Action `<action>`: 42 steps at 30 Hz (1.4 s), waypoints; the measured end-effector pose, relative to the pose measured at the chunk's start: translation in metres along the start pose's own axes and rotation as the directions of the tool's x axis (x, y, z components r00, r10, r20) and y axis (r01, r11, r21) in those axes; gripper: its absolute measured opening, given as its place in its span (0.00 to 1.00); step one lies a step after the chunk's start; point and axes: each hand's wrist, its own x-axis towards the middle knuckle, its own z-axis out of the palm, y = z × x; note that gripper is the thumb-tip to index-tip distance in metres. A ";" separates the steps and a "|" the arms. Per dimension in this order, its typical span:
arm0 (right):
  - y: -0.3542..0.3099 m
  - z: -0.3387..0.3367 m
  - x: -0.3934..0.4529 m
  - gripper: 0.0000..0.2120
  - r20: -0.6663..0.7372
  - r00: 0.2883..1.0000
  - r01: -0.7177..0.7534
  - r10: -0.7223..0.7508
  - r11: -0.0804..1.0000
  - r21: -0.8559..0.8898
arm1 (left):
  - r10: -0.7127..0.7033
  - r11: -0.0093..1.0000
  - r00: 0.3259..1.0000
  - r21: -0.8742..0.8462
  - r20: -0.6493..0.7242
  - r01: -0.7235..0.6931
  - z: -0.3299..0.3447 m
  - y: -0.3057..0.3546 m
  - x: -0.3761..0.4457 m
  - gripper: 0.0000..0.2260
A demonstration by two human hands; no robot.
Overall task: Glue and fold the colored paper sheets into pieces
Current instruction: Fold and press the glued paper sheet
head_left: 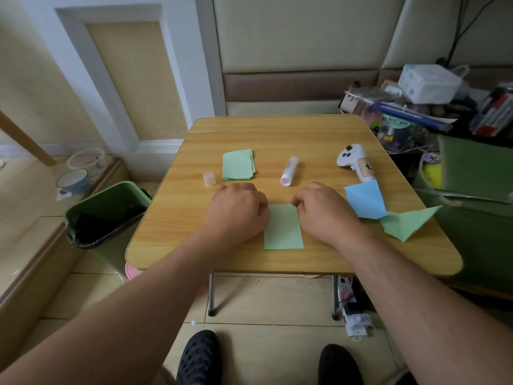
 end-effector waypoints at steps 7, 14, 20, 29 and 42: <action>-0.003 -0.002 0.004 0.16 -0.006 0.999 -0.051 0.051 0.999 -0.003 | -0.089 0.990 0.996 -0.113 0.012 0.090 0.001 0.001 -0.002 0.13; -0.006 -0.001 0.004 0.18 0.005 0.998 -0.061 0.061 0.998 -0.011 | -0.096 0.985 0.995 -0.140 0.027 0.099 0.000 0.002 -0.003 0.13; -0.008 -0.003 0.005 0.18 0.012 0.995 -0.095 0.095 0.995 0.034 | -0.113 0.981 0.993 -0.157 0.022 0.115 0.001 0.001 -0.004 0.14; -0.005 -0.001 0.008 0.12 0.038 0.981 -0.194 0.191 0.943 0.269 | -0.140 0.969 0.990 -0.204 0.006 0.138 0.003 0.001 -0.003 0.14; -0.001 -0.001 0.005 0.11 -0.002 0.999 -0.039 0.040 0.994 0.098 | -0.134 0.965 0.991 -0.225 0.029 0.137 0.002 0.000 -0.002 0.15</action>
